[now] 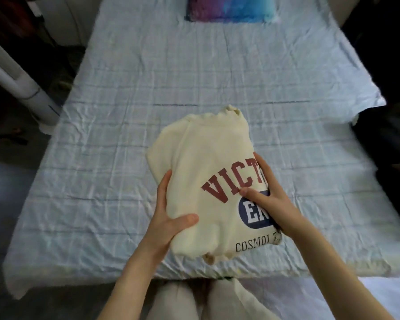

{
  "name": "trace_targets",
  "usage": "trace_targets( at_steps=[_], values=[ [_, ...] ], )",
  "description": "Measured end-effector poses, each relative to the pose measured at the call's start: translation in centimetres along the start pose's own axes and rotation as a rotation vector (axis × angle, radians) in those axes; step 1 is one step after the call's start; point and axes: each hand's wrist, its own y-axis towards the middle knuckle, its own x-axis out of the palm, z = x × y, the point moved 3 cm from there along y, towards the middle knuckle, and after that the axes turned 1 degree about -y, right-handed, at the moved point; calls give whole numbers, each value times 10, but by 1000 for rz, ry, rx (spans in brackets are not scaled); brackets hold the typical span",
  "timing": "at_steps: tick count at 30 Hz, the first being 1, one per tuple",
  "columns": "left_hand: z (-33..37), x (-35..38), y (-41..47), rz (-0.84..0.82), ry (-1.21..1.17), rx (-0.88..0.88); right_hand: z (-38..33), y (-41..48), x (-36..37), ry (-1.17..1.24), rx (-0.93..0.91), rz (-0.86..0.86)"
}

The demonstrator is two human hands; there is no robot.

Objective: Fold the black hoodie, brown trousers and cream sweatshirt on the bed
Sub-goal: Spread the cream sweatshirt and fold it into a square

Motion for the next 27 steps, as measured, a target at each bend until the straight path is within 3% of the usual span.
trace_targets(
  at_steps=[6, 15, 22, 27],
  values=[
    [36, 30, -1, -268, 79, -14, -19, -77, -11, 101, -35, 245],
    [46, 57, -16, -686, 220, -90, 18, -186, 23, 219, -30, 726],
    [26, 99, -41, -795, 274, -205, 41, -256, 41, 221, -49, 926],
    [8, 166, -49, -916, 332, -209, 54, -298, 14, 215, -90, 1037]
  ],
)
